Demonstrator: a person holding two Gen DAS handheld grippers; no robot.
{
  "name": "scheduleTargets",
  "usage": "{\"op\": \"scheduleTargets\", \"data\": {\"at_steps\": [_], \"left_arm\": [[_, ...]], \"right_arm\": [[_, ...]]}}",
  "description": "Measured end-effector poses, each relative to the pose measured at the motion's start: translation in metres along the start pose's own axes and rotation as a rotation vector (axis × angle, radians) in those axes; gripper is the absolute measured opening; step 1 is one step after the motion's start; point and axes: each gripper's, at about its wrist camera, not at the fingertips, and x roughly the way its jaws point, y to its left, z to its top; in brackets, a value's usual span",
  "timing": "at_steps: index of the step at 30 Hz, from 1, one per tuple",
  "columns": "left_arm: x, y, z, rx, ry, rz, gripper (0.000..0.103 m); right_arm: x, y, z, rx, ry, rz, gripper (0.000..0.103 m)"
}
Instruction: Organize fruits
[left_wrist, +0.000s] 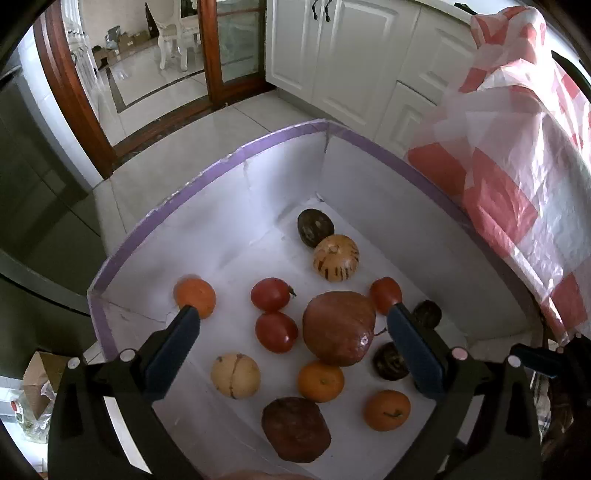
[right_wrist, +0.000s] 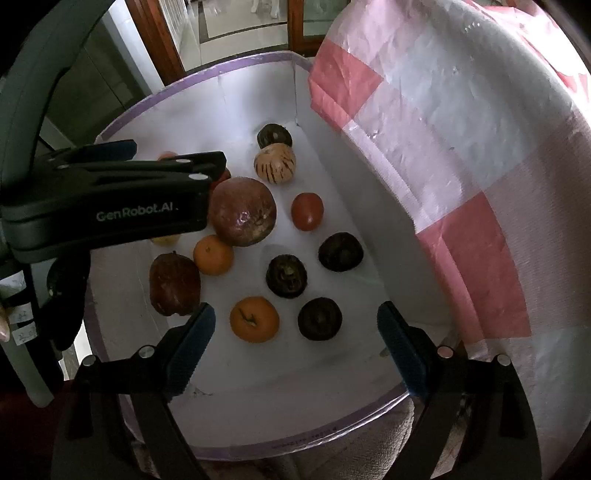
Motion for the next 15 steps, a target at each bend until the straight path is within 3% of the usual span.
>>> {"op": "scheduleTargets", "data": {"at_steps": [15], "left_arm": [[0.0024, -0.0014, 0.0001, 0.004, 0.008, -0.004, 0.101]], "right_arm": [[0.0022, -0.0002, -0.0002, 0.001, 0.019, -0.002, 0.087]]}}
